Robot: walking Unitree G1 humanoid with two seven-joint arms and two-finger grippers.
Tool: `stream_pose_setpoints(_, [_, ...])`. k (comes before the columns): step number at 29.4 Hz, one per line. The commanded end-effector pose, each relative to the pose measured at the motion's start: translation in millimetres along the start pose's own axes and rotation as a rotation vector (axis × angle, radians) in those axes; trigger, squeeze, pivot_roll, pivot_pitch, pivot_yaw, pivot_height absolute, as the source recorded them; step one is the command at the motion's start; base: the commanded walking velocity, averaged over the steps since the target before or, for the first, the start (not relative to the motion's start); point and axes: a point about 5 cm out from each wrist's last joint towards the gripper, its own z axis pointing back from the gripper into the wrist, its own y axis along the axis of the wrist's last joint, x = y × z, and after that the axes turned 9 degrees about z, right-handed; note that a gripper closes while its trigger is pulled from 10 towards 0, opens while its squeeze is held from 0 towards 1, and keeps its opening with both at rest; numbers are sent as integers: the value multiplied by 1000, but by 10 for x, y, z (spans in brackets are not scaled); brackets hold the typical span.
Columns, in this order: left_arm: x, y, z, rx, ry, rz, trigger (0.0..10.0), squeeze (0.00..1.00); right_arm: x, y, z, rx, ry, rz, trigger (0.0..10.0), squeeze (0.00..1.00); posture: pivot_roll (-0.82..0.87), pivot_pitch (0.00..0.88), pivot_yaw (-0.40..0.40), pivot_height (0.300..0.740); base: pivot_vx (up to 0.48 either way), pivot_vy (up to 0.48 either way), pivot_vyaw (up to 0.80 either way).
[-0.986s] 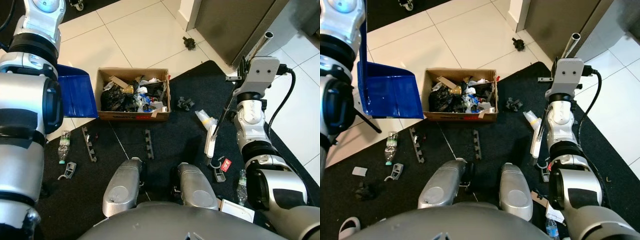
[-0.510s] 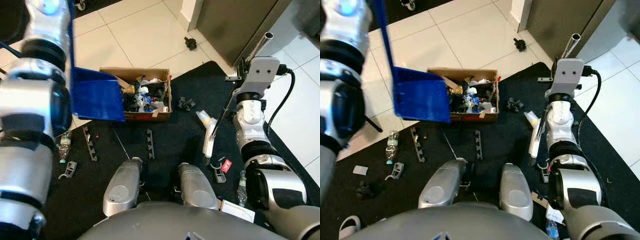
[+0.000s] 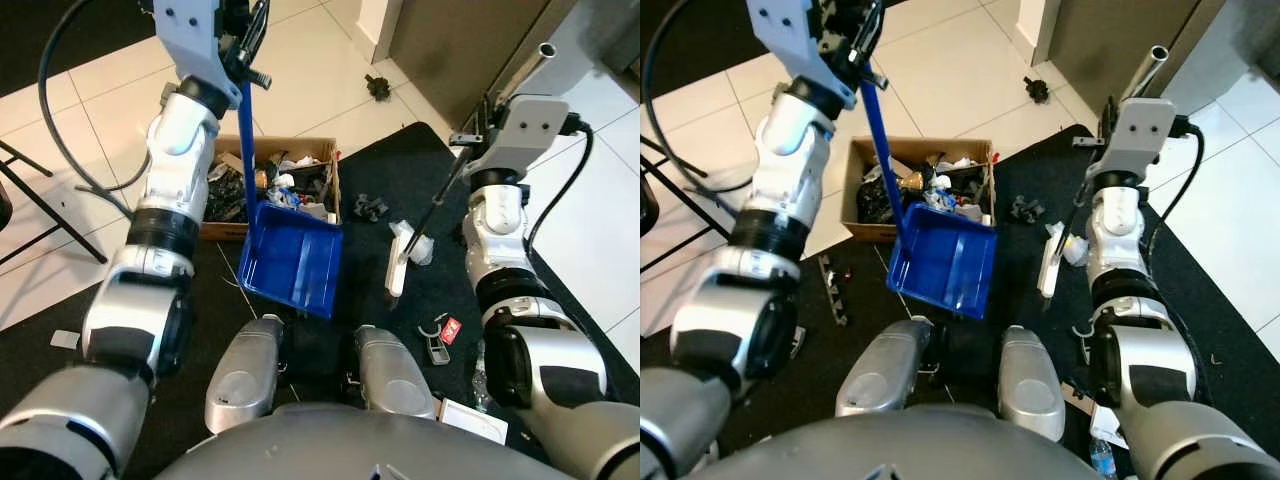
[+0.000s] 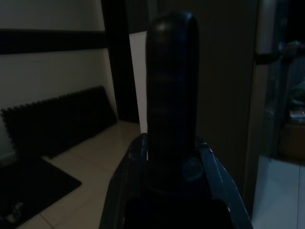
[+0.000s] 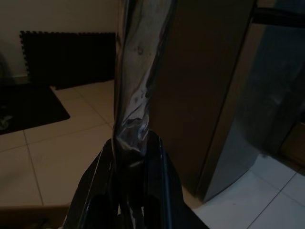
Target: Sweep floor
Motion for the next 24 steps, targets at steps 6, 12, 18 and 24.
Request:
stream_pose_setpoints(6, [183, -41, 311, -21, -24, -41, 10000, 0, -87, 10, -21, -6, 50, 0, 10000, 0, 174, 0, -20, 740, 0, 0, 0])
stream_pose_setpoints(12, [262, -192, 567, -116, -24, -39, 10000, 0, -63, -16, -16, -18, 59, 10, 10000, 0, 179, 0, -30, 740, 0, 0, 0])
stream_pose_setpoints(18, [278, -299, 765, -212, -8, -12, 10000, 0, -70, -35, -5, -27, 70, 18, 10000, 0, 181, 0, -33, 740, 0, 0, 0])
stream_pose_setpoints(24, [39, -393, 1051, -274, 130, -163, 10000, 0, -66, -68, 21, -37, 76, 24, 10000, 0, 179, 0, -29, 740, 0, 0, 0])
